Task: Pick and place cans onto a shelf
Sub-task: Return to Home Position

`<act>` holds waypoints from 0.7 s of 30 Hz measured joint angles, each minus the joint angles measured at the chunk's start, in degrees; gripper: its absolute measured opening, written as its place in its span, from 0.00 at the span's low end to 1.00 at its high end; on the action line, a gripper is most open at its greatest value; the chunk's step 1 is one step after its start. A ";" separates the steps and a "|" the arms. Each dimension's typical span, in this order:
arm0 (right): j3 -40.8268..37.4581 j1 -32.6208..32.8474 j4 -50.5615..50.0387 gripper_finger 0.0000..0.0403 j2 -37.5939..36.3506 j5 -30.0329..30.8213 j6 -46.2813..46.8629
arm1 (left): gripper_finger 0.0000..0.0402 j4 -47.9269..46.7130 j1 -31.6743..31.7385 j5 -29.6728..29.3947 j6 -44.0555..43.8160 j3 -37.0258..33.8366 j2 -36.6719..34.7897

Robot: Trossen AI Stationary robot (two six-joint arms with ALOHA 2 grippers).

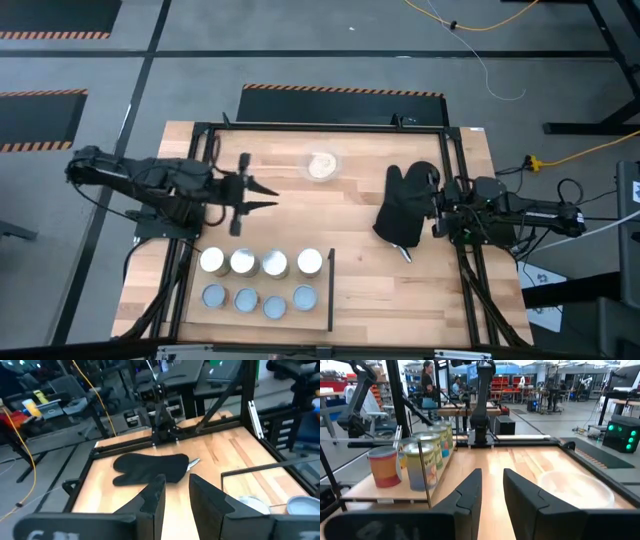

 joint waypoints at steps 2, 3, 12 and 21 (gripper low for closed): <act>-1.24 0.00 0.84 0.21 -0.08 0.02 0.02 | 0.20 3.21 -0.02 -0.14 -0.72 -5.77 -4.27; -1.81 0.00 1.62 0.21 -0.08 0.02 0.02 | 0.20 4.54 0.02 -0.25 -1.09 -8.58 -6.46; -3.19 0.00 2.17 0.21 -0.07 -0.01 0.07 | 0.20 13.45 0.05 -0.44 -1.80 -29.84 -25.36; -3.19 0.00 2.24 0.21 -0.07 0.83 0.09 | 0.20 15.49 0.04 -0.42 -1.78 -42.62 -41.29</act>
